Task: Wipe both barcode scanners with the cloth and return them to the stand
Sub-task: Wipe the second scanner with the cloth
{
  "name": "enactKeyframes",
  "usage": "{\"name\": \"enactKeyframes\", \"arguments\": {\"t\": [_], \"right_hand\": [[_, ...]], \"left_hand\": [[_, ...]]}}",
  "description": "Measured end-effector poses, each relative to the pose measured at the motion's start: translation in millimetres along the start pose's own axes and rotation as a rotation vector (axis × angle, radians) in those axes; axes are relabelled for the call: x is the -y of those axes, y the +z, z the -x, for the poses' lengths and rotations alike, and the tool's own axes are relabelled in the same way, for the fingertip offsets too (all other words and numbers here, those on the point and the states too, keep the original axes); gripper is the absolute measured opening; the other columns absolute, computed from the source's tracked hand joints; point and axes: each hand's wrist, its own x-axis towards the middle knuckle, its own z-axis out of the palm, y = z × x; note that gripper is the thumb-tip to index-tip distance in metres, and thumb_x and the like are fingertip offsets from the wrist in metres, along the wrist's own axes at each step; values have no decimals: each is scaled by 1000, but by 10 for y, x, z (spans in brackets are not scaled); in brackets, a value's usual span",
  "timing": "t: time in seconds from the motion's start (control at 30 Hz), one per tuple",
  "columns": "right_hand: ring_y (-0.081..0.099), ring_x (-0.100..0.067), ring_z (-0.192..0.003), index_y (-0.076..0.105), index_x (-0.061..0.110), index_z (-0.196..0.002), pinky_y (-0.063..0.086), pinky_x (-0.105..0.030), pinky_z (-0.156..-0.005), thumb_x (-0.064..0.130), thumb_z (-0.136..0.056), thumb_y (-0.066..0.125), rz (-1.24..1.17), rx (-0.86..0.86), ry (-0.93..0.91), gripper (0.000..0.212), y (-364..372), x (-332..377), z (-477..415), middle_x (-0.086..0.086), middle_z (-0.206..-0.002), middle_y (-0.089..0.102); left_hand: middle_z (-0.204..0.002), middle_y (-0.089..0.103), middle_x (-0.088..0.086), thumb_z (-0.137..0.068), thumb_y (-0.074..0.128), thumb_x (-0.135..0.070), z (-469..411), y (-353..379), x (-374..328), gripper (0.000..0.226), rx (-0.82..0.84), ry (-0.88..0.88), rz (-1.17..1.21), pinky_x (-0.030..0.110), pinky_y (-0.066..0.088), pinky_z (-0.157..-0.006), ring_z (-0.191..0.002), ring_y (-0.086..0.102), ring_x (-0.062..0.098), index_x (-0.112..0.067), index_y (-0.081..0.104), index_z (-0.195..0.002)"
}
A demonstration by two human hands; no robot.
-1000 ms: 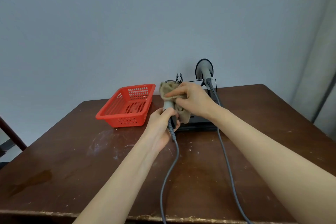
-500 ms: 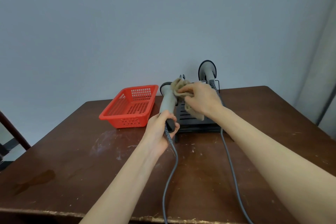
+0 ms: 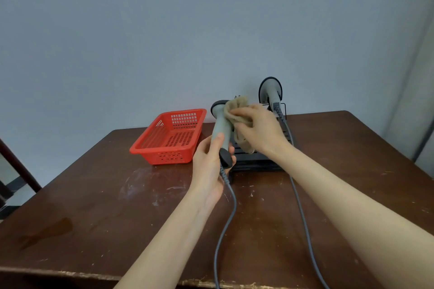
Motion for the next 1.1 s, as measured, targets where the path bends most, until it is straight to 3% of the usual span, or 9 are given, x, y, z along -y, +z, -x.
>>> {"name": "enactKeyframes", "arguments": {"t": [0.1,0.23,0.37,0.5,0.7,0.87,0.93,1.03,1.1], "right_hand": [[55,-19,-110,67,25,-118,45,-39,-95,19,-92,56,-5,100,-65,29,64,12,36,2,-115,58],[66,-13,-85,73,25,-106,51,-37,-89,14,-90,59,-107,228,-125,24,72,72,109,17,-96,57],[56,-14,-98,70,34,-111,42,-27,-79,17,-91,54,125,67,-107,31,44,59,-24,17,-95,51],[57,-20,-103,66,35,-116,45,-33,-81,23,-94,51,148,64,-68,30,41,36,-81,7,-111,57],[59,-7,-85,74,32,-102,49,-37,-86,10,-84,56,4,248,-153,33,40,76,67,22,-83,53],[56,-19,-108,66,43,-113,46,-31,-83,21,-91,49,192,74,-47,36,38,56,-107,11,-119,58],[57,-18,-111,65,41,-116,46,-32,-87,20,-91,49,186,127,-61,36,65,51,-100,12,-125,56],[68,-11,-86,72,33,-106,52,-35,-87,10,-88,51,-58,315,-99,36,70,98,29,23,-103,57],[66,-7,-78,72,36,-104,51,-34,-85,11,-86,50,-20,345,-116,38,55,114,46,24,-86,51]], "left_hand": [[-102,62,14,-92,59,-30,8,9,46,31,-18,22,-2,28,54,-61,-73,62,15,-10,56,-114],[-97,63,16,-92,54,-41,-19,-21,27,34,-21,43,56,34,54,-66,-70,62,19,-12,60,-109],[-89,61,13,-95,53,-31,1,21,8,19,-19,11,76,28,53,-56,-64,59,15,-13,57,-100],[-93,61,14,-96,52,-26,-6,24,7,13,-30,-3,76,27,51,-55,-65,60,14,-14,56,-98],[-97,63,13,-95,52,-34,-66,-25,35,26,-21,-20,149,29,50,-56,-66,59,16,-14,61,-109],[-92,61,15,-97,50,-26,-13,5,45,14,-36,-54,133,26,50,-51,-62,57,15,-13,55,-96],[-93,60,14,-97,50,-27,-26,-14,46,14,-44,-47,135,27,50,-52,-63,57,15,-14,55,-96],[-92,62,12,-97,48,-33,-66,-44,47,21,-26,-17,151,29,51,-55,-65,58,16,-15,58,-104],[-89,62,10,-97,47,-36,-69,-47,54,26,-19,-12,159,29,50,-55,-65,59,16,-16,59,-107]]}}
